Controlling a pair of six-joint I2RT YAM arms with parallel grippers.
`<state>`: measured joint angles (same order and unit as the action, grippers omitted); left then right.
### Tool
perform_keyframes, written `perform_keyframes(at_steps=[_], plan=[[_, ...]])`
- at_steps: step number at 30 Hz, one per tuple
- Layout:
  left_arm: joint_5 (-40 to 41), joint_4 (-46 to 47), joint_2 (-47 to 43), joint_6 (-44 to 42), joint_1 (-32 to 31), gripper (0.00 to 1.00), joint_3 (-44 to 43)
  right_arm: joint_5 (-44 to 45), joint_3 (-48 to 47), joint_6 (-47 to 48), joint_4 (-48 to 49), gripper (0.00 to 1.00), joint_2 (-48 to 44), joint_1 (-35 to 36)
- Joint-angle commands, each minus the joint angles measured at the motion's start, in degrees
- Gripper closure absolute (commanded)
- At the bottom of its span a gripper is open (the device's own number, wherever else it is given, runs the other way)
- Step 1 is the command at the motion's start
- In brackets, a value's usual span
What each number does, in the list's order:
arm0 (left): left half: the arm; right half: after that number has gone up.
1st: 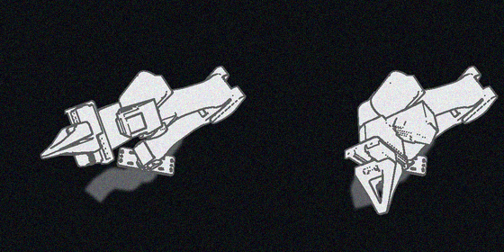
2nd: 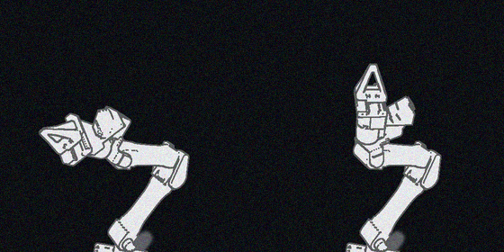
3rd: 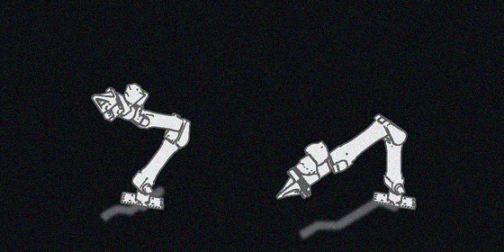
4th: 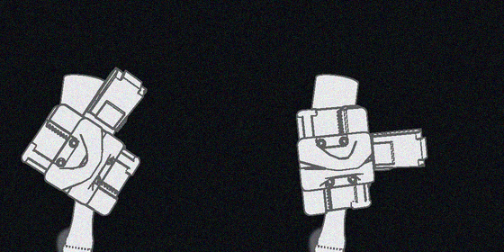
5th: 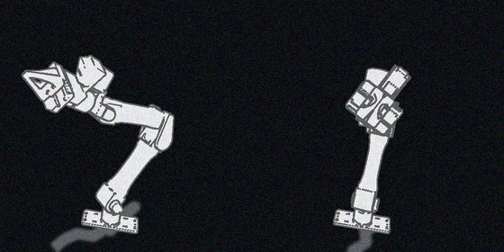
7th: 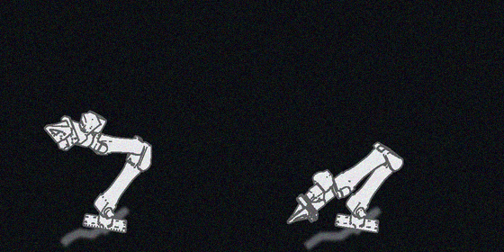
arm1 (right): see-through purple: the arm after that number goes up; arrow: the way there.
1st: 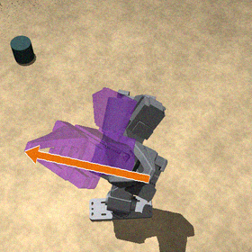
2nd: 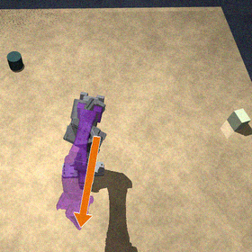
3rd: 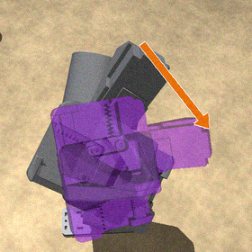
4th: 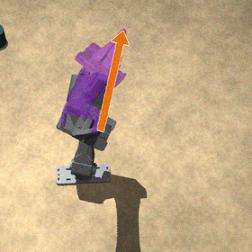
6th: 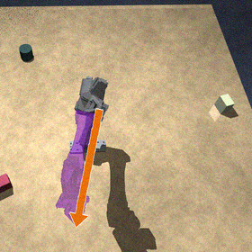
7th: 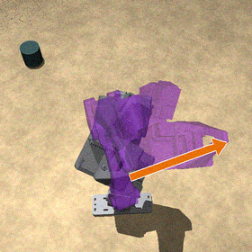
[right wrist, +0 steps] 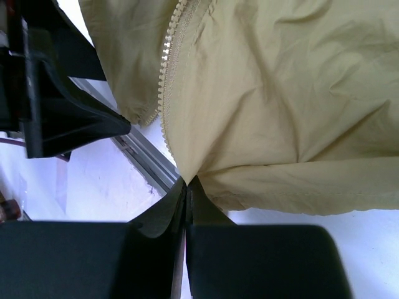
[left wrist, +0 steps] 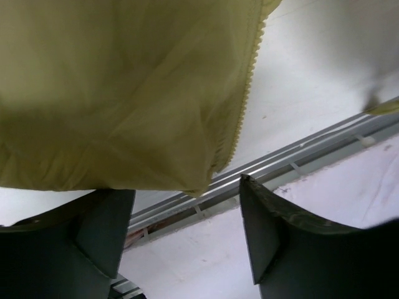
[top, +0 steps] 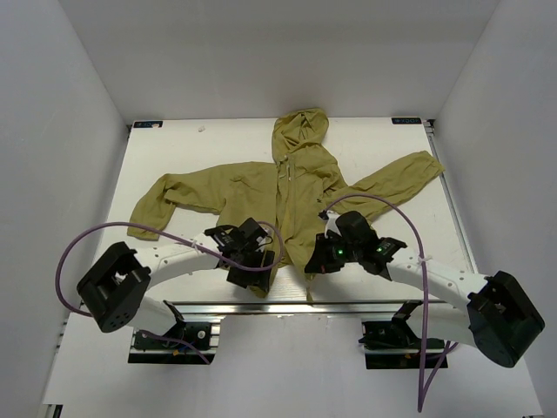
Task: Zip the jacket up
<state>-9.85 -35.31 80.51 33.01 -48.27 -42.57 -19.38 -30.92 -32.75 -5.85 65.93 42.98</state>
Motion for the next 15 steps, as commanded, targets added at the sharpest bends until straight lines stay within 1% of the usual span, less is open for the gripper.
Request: perform_keyframes(at_steps=[1,3,4,6,9,15], plan=[[2.99,0.68,0.70,0.90,-1.21,0.24,0.03,-1.72,1.03,-1.35,2.59,1.00,-1.24,-0.79],[3.87,1.03,0.96,1.35,-1.39,0.28,-0.06,-2.07,1.38,-1.88,2.94,1.00,-1.33,-0.97],[4.48,1.29,1.05,1.70,-1.39,0.32,-0.06,-2.07,1.47,-1.88,2.95,1.00,-1.59,-1.06],[5.18,1.03,1.75,2.23,-1.56,0.35,-0.41,-1.72,1.82,-2.14,2.95,1.00,-2.29,-1.23],[7.38,0.60,3.07,3.72,-3.05,0.36,-0.67,-0.75,2.26,-2.32,2.42,1.00,-3.44,-1.67],[8.53,1.03,6.49,5.74,-5.16,0.35,-1.03,1.00,3.23,-2.93,1.54,1.00,-5.11,-1.85]])
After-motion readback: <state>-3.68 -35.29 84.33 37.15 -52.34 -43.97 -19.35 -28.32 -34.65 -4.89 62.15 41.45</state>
